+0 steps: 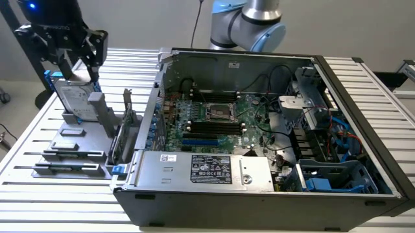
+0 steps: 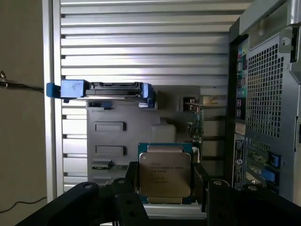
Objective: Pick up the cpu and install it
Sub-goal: 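Pick up the cpu and move it towards the insertion slot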
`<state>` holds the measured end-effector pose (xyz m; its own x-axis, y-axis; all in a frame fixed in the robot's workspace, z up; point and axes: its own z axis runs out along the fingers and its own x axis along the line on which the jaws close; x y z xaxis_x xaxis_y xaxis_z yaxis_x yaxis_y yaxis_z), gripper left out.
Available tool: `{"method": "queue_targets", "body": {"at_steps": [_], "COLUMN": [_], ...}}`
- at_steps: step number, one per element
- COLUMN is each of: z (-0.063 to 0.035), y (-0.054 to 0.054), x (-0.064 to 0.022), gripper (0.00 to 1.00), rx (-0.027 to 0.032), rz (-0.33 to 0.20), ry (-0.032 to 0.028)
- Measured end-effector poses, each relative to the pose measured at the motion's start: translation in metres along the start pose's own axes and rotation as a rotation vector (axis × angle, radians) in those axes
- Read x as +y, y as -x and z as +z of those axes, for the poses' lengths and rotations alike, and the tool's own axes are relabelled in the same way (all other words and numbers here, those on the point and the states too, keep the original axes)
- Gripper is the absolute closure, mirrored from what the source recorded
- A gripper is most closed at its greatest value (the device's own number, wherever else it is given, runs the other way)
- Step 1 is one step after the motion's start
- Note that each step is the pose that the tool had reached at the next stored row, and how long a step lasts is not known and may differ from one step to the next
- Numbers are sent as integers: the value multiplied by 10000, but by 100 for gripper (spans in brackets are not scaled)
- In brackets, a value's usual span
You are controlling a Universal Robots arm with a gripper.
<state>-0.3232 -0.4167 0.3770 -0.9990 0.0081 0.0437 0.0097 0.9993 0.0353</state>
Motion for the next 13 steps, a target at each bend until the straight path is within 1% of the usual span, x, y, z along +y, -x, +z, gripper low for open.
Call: {"method": "queue_targets", "body": {"at_steps": [13], "z": [-67], "y": [587], "x": [49], "gripper": [45], "rx": [1], "rz": [-2], "ry": [38]}}
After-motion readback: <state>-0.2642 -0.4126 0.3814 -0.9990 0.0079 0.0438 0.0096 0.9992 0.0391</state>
